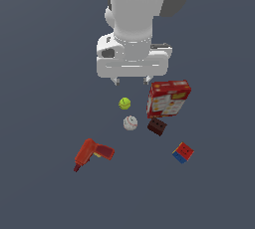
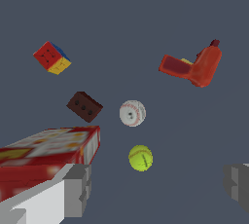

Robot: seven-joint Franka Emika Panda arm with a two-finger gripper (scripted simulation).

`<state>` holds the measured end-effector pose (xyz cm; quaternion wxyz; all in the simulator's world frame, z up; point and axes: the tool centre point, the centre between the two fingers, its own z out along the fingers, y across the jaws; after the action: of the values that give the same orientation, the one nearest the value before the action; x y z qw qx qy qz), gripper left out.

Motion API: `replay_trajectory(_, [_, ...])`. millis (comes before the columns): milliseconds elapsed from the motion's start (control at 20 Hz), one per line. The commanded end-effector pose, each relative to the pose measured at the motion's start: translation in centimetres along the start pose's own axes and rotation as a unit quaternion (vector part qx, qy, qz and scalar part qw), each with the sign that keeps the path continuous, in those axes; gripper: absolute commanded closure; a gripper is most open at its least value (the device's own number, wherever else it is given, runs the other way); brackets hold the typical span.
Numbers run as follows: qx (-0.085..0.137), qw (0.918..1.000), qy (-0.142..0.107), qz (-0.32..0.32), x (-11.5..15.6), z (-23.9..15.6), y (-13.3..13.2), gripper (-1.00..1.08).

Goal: Pick up a designated object from a clutter of objects.

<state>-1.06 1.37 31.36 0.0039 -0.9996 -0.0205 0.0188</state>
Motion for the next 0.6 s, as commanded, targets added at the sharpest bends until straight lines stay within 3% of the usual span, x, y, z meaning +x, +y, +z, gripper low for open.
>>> replay_trajectory(0, [0.0, 1.0, 0.0, 0.0, 0.0, 0.0, 0.0, -1.0])
replay_trajectory(550, [-0.001, 0.9999, 0.001, 0.017, 0.5, 0.2, 1.4, -1.0])
